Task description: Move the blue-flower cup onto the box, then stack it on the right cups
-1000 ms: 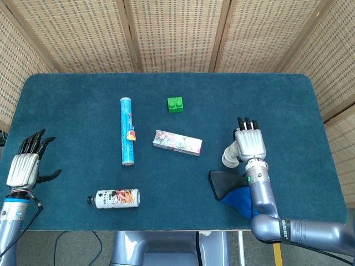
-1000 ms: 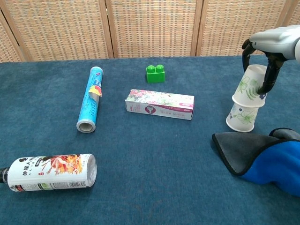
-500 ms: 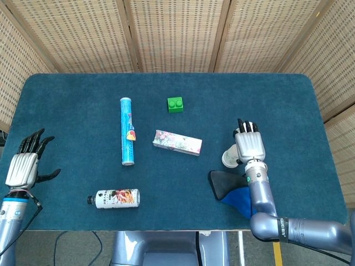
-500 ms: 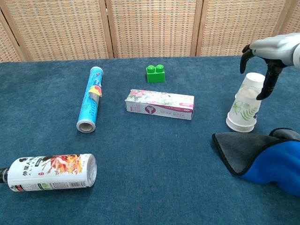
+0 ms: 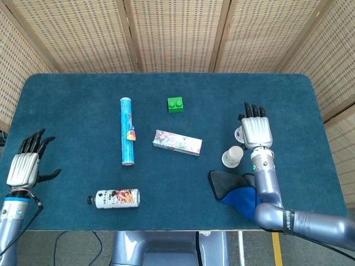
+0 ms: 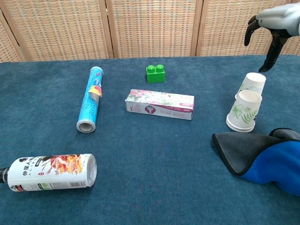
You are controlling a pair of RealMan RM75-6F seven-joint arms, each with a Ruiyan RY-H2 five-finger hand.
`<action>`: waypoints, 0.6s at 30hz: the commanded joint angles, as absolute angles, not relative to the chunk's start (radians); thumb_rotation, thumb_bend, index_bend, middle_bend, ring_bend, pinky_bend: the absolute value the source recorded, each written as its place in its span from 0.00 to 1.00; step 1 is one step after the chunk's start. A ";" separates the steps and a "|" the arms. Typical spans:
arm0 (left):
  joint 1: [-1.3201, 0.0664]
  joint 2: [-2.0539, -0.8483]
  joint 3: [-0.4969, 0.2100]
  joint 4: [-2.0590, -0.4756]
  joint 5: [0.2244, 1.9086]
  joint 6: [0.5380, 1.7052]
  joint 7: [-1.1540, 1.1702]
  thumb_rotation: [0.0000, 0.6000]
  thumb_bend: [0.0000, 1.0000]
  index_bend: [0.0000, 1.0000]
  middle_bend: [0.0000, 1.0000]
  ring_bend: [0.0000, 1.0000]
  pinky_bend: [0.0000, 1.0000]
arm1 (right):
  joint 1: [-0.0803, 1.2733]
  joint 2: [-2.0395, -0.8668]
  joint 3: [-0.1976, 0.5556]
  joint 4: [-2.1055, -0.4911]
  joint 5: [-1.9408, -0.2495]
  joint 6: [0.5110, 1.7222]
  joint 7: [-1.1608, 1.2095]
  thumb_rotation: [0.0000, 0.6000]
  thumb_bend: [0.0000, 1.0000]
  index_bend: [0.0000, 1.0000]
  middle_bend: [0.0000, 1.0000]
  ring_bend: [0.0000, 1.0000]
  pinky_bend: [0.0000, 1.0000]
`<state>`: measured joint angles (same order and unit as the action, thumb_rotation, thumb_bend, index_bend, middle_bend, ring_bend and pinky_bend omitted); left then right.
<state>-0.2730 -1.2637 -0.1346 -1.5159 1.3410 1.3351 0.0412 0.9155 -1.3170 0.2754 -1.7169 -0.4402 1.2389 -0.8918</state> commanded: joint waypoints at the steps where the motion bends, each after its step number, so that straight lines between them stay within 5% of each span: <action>1: -0.274 -1.267 -0.136 -1.514 1.337 1.335 0.048 1.00 0.20 0.17 0.00 0.00 0.04 | 0.934 -1.328 0.297 -1.629 -0.408 1.172 -0.865 1.00 0.18 0.33 0.04 0.00 0.13; 18: -0.254 -1.266 -0.145 -1.512 1.388 1.413 0.003 1.00 0.20 0.17 0.00 0.00 0.04 | 0.945 -1.443 0.272 -1.287 -0.351 0.982 -0.787 1.00 0.18 0.32 0.04 0.00 0.13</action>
